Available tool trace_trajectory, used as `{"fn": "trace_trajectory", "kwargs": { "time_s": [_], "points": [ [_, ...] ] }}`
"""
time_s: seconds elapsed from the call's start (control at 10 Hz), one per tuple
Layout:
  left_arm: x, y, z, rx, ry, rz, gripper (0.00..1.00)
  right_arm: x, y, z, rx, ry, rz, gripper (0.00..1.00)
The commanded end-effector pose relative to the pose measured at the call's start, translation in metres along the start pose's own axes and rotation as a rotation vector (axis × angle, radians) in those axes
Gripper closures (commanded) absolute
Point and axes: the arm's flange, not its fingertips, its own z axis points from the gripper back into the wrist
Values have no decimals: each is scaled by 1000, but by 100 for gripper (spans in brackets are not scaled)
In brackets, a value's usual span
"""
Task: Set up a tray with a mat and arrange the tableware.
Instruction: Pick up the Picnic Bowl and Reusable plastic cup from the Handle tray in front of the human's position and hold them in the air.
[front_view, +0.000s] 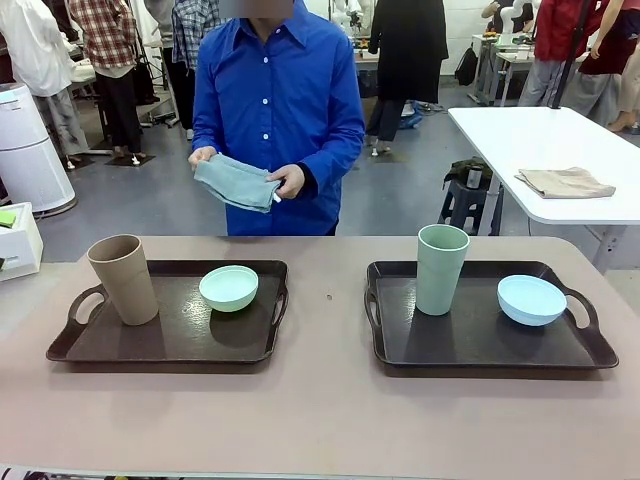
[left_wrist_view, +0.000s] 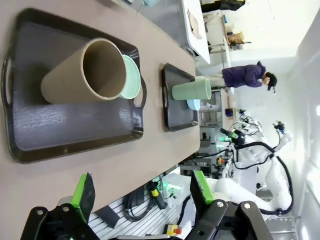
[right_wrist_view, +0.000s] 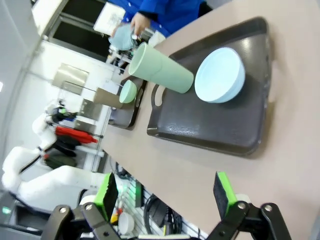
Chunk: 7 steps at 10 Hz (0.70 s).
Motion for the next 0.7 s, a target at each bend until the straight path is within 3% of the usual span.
{"fn": "trace_trajectory", "kwargs": {
  "time_s": [0.0, 0.3, 0.6],
  "points": [
    [17, 10, 7, 46, 12, -147, 0, 11, 42, -26, -99, 31, 80, 0],
    [26, -19, 26, 142, 86, -620, 0, 21, 160, -80, -257, 162, 327, 0],
    [25, -73, 54, 161, 187, -965, 0, 23, 268, -151, -393, 250, 520, 0]
  ]
}}
